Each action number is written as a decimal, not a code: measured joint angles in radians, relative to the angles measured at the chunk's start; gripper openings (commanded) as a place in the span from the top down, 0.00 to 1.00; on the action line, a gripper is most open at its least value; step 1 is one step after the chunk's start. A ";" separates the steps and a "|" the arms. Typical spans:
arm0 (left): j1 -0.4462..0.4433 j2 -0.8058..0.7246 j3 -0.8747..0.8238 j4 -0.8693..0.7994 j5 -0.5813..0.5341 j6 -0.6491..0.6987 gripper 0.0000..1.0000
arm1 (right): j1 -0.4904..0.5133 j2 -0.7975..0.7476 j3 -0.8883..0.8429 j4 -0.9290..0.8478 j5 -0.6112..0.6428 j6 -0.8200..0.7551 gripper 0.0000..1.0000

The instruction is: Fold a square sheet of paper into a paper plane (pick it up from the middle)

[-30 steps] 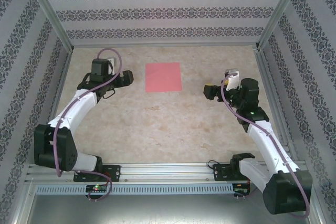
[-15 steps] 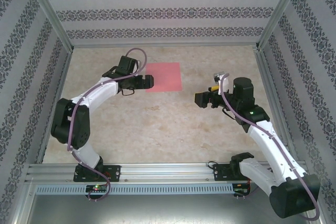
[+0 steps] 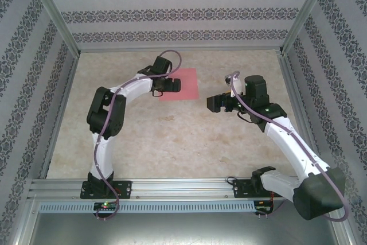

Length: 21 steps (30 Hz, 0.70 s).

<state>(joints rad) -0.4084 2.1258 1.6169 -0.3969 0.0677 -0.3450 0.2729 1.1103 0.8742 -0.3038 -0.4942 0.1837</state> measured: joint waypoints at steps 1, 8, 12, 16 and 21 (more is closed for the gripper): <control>-0.005 0.022 0.025 -0.002 -0.006 0.000 0.04 | 0.000 0.007 0.005 0.000 0.002 0.000 0.02; -0.028 0.145 0.186 -0.036 -0.029 0.000 0.04 | 0.000 0.043 0.016 0.000 0.021 0.000 0.02; -0.031 0.209 0.261 -0.075 -0.050 0.005 0.04 | -0.001 0.059 0.021 0.000 0.035 0.001 0.02; -0.038 0.260 0.311 -0.104 -0.082 0.017 0.03 | -0.003 0.065 0.023 0.000 0.042 0.000 0.02; -0.050 0.276 0.338 -0.129 -0.105 0.031 0.03 | -0.018 0.065 0.023 0.001 0.046 0.000 0.02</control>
<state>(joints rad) -0.4580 2.4020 1.9553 -0.5259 -0.0368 -0.3145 0.2550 1.1751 0.8970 -0.3031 -0.4484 0.1841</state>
